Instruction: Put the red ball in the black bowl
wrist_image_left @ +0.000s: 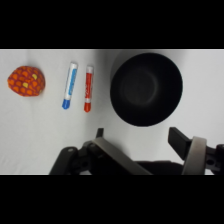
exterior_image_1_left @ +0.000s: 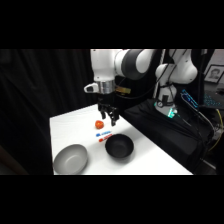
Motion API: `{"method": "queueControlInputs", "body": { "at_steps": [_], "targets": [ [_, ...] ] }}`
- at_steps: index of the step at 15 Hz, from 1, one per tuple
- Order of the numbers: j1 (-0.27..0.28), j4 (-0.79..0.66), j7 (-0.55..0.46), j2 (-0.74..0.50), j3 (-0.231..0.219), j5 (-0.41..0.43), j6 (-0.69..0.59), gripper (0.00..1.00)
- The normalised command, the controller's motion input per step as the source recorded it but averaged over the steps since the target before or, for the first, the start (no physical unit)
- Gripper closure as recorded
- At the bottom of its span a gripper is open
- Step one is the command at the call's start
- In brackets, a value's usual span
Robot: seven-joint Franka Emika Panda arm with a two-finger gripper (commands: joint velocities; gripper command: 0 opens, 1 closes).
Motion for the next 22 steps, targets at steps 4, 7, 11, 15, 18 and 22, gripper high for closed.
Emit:
{"method": "queueControlInputs", "body": {
  "at_steps": [4, 7, 11, 15, 18, 22],
  "targets": [
    [-0.054, 0.01, -0.03, -0.01, -0.002, 0.003, -0.01, 0.0],
    [-0.102, 0.01, -0.03, -0.03, -0.055, -0.03, 0.02, 0.0],
    [-0.109, 0.05, 0.01, 0.02, -0.075, -0.076, 0.06, 0.0],
    [-0.121, 0.13, 0.04, 0.12, -0.092, -0.097, 0.09, 0.0],
    [-0.128, 0.16, 0.04, 0.16, -0.085, -0.046, 0.12, 0.0],
    [-0.118, 0.14, 0.0, 0.2, -0.038, 0.087, 0.19, 0.0]
  ]
}}
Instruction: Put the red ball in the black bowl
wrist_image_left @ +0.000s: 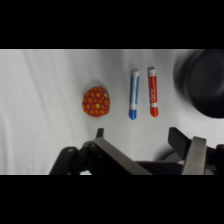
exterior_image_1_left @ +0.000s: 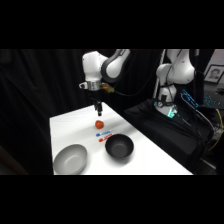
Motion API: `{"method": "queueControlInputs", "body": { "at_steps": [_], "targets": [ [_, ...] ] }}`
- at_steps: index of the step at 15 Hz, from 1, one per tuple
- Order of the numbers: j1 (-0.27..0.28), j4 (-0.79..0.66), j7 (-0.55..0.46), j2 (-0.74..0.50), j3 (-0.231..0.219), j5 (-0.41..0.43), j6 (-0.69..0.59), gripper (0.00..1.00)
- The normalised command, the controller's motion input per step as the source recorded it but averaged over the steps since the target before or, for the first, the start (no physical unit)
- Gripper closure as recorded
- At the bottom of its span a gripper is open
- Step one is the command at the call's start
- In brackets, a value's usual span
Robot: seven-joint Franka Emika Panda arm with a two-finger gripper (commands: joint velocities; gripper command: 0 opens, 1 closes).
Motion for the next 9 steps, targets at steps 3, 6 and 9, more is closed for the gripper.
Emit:
{"method": "queueControlInputs", "body": {
  "at_steps": [3, 6, 9],
  "targets": [
    [-0.1, 0.11, -0.01, 0.24, 0.013, 0.185, 0.23, 0.0],
    [-0.082, 0.12, 0.02, 0.24, 0.038, 0.165, 0.24, 0.0],
    [-0.077, 0.13, 0.06, 0.24, 0.042, 0.112, 0.23, 0.0]
  ]
}}
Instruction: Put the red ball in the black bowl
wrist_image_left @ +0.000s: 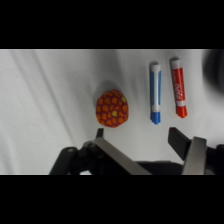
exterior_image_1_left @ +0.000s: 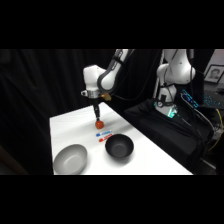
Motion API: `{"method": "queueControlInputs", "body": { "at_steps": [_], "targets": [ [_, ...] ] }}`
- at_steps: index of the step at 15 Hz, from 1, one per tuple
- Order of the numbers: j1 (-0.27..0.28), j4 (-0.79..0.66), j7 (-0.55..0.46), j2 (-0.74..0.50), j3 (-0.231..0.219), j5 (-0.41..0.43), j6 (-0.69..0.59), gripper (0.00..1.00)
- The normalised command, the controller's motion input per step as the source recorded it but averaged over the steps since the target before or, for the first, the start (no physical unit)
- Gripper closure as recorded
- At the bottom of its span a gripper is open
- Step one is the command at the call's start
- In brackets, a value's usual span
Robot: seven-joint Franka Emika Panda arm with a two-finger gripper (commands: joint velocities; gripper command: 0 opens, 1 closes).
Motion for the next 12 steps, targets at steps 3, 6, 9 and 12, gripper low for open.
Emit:
{"method": "queueControlInputs", "body": {
  "at_steps": [3, 6, 9, 12],
  "targets": [
    [-0.07, 0.13, 0.08, 0.22, 0.054, 0.086, 0.19, 0.0],
    [-0.069, 0.12, 0.07, 0.18, 0.068, 0.076, 0.16, 0.0],
    [-0.088, 0.1, 0.05, 0.15, 0.081, 0.089, 0.15, 0.0],
    [-0.09, 0.08, 0.04, 0.12, 0.073, 0.076, 0.15, 0.0]
  ]
}}
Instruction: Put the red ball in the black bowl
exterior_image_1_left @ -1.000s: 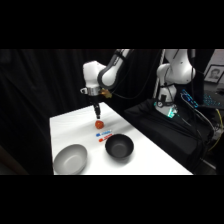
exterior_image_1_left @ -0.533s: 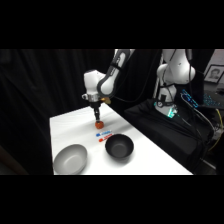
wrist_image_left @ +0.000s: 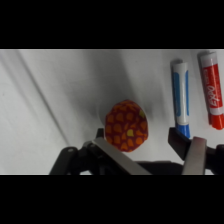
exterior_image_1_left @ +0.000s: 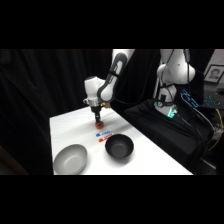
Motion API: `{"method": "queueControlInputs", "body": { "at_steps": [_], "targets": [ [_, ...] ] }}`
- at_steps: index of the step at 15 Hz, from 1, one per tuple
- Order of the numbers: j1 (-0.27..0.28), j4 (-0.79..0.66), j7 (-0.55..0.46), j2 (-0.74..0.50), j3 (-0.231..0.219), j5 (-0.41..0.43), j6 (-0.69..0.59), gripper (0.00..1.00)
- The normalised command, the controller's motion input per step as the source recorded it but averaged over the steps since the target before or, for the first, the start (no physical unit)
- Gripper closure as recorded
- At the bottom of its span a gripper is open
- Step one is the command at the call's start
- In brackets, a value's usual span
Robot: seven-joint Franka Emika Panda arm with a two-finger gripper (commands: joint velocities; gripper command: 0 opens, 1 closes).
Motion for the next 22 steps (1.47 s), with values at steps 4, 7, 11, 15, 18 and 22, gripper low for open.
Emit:
{"method": "queueControlInputs", "body": {
  "at_steps": [4, 7, 11, 15, 18, 22],
  "targets": [
    [-0.096, 0.07, 0.02, 0.1, 0.088, 0.08, 0.14, 0.0],
    [-0.083, 0.07, 0.03, 0.09, 0.089, 0.073, 0.14, 0.25],
    [-0.101, 0.07, 0.02, 0.06, 0.098, 0.085, 0.14, 0.53],
    [-0.099, 0.05, 0.01, 0.04, 0.085, 0.077, 0.13, 0.84],
    [-0.063, 0.02, 0.04, -0.01, 0.052, 0.038, 0.1, 0.99],
    [-0.002, -0.05, 0.06, -0.13, 0.009, -0.027, 0.03, 0.95]
  ]
}}
